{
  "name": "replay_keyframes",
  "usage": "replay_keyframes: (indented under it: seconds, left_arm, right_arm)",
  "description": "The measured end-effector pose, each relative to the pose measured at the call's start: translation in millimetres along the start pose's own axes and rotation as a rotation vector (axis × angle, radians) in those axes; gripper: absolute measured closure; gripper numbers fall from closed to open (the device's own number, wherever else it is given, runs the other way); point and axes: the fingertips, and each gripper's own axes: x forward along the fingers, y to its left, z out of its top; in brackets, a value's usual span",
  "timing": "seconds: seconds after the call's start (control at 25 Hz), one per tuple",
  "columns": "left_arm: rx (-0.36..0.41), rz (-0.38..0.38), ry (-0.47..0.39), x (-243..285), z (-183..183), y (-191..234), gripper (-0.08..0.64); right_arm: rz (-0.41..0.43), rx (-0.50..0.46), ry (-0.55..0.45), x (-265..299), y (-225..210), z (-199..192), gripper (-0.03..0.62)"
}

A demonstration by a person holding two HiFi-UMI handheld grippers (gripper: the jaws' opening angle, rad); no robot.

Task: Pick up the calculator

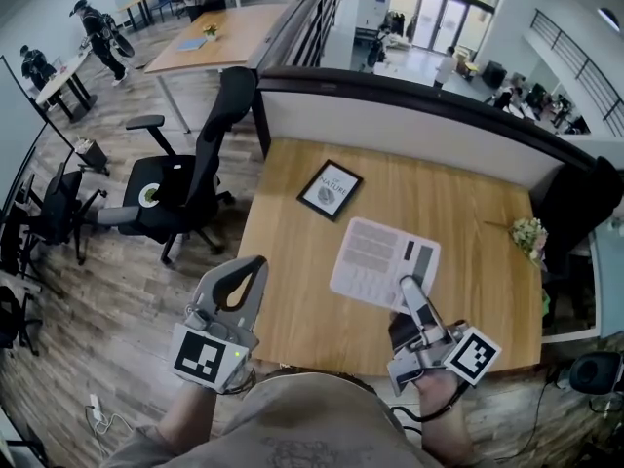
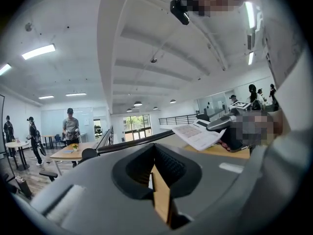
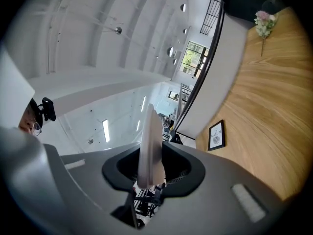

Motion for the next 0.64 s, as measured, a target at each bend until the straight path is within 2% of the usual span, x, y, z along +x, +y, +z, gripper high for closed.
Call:
replay_keyframes:
  seconds: [0.36,0.64]
  left_arm:
    - [0.003,-0.012,-0.003,3.1,-0.2,-5.0,0.558]
    - [0.002,-0.01,0.006,3.5,-1.5,-4.4,0.558]
  right_arm:
    - [0.022,-0.011,-0.008,2.2,4.1,3.1,0.492]
    - [0.015,0.033,-0.005,1.3,-4.8,2.2,0.492]
